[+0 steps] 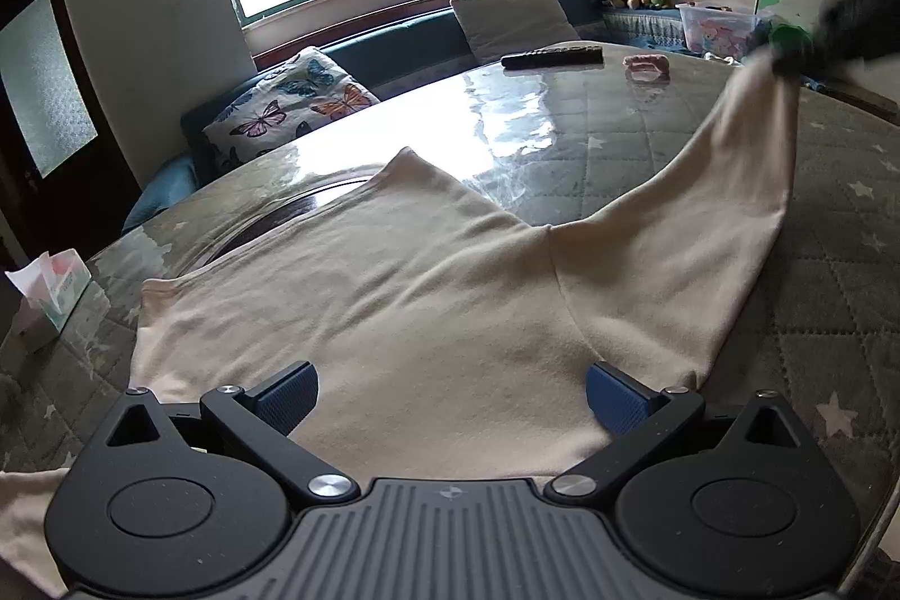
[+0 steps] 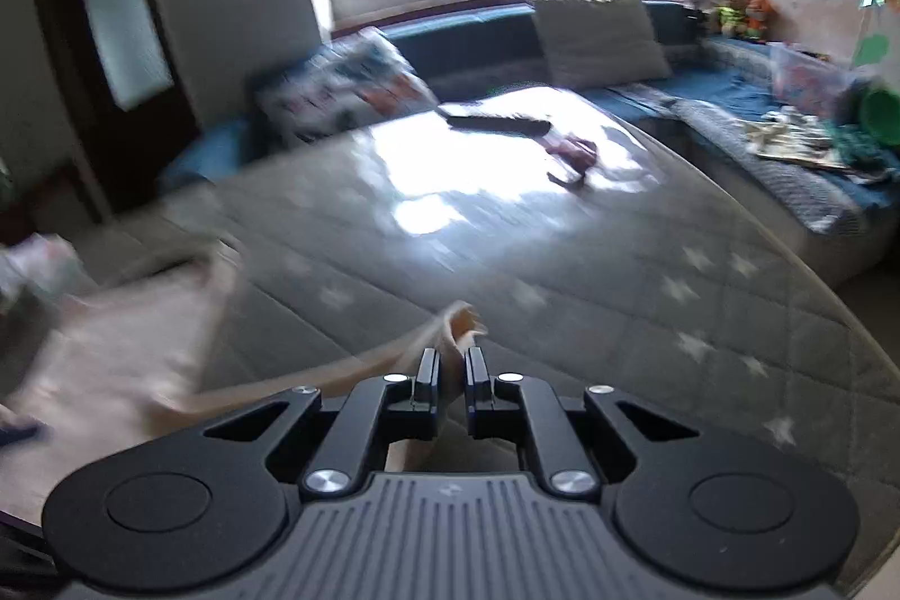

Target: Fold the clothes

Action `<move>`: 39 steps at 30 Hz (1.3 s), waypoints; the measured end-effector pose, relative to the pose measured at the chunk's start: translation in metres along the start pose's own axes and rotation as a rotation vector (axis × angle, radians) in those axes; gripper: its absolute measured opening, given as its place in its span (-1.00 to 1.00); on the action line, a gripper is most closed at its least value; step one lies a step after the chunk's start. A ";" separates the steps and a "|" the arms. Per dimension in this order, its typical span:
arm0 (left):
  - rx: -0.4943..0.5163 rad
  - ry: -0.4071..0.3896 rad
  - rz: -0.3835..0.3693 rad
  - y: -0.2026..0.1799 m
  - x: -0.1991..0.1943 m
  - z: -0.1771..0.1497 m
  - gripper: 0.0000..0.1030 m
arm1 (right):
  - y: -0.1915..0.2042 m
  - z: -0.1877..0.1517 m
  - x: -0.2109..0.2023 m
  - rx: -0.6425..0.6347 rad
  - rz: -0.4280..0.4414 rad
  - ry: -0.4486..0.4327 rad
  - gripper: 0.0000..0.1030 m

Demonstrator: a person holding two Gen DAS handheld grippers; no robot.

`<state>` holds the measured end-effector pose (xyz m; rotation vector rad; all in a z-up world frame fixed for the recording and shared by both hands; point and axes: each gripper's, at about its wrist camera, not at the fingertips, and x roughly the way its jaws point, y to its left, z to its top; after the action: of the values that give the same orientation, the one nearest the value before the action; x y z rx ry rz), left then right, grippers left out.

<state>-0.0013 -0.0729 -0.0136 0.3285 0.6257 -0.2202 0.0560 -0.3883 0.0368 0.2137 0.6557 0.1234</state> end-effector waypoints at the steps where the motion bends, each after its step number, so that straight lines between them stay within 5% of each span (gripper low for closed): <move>1: -0.006 -0.004 0.001 0.002 -0.002 0.000 1.00 | 0.007 0.007 -0.008 -0.009 0.031 -0.016 -0.85; 12: -0.134 -0.054 0.089 0.054 -0.040 -0.019 1.00 | 0.140 0.050 -0.037 -0.236 0.386 -0.073 -0.85; 23: -0.265 -0.020 0.233 0.106 -0.072 -0.059 1.00 | 0.244 0.013 -0.010 -0.433 0.592 0.059 -0.78; 29: -0.277 -0.025 0.240 0.114 -0.082 -0.064 1.00 | 0.231 0.013 -0.014 -0.497 0.534 0.074 -0.78; 34: -0.283 -0.036 0.163 0.112 -0.081 -0.057 0.95 | 0.204 0.000 0.007 -0.606 0.403 0.147 -0.77; 39: -0.266 -0.002 0.094 0.110 -0.061 -0.046 0.53 | 0.180 -0.026 0.028 -0.639 0.322 0.215 -0.77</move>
<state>-0.0415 0.0514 0.0143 0.1002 0.6273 -0.0461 0.0537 -0.2044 0.0426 -0.3176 0.7590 0.6611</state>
